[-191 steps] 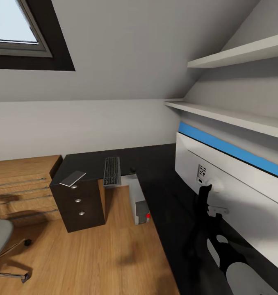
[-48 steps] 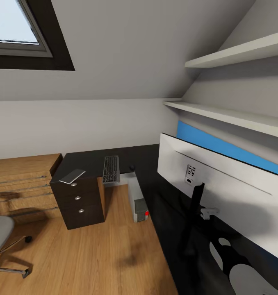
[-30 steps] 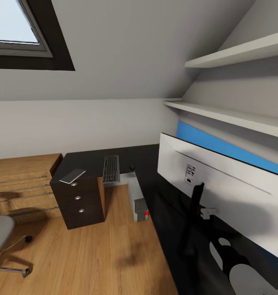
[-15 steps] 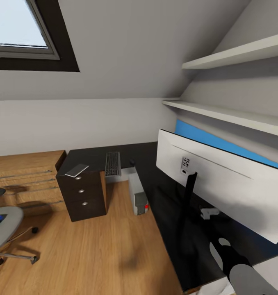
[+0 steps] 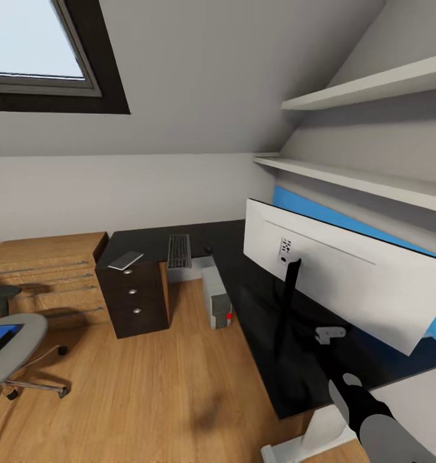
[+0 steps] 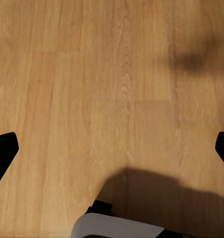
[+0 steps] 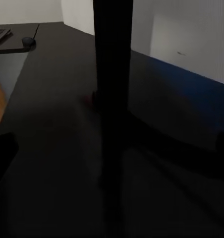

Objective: In the bedroom, organize the workspace by keeping the computer under the desk, ensuring the monitor is on the desk, placing the keyboard on the desk next to the monitor, placing the mouse on the desk next to the keyboard, moving the folder from the swivel chair onto the desk next to the mouse, stacking the notebook on top of the folder with the pen on top of the notebook, and positioning the swivel chair next to the desk.

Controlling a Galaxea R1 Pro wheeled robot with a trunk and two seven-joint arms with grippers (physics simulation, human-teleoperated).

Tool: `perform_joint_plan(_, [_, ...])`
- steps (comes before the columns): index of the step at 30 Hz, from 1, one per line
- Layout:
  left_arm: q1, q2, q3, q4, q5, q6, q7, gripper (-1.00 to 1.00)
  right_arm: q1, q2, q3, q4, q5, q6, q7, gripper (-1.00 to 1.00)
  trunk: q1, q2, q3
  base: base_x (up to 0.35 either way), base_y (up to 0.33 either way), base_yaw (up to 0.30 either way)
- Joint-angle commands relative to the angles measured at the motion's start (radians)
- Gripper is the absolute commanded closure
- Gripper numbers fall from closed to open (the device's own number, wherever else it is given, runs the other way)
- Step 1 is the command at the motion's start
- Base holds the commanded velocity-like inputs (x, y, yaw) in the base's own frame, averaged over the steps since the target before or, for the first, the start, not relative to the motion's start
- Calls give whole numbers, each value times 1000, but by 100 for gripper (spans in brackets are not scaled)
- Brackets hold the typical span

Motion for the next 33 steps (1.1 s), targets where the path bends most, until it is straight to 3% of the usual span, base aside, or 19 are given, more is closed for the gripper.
perform_joint_plan(1, [0, -1, 2, -2, 6, -1, -3, -100, -1, 1, -10, 0, 9, -3, 0, -100, 0, -1, -1, -44, 0, 0])
perform_joint_plan(14, [0, -1, 2, -1, 6, -1, -3, -100, -1, 1, -44, -5, 1, -5, -140, -100, 0, -1, -1, -13, 0, 0])
perform_joint_plan(20, [0, -1, 2, 0, 6, -2, -3, -100, -1, 0, -49, -7, -1, -7, -157, -100, 0, -1, -1, -1, -37, 0])
perform_joint_plan(33, [0, -1, 1, 0, 6, -1, -4, -100, -1, -1, -95, -8, 0, -8, -163, -100, 0, -1, -1, 0, -203, 0])
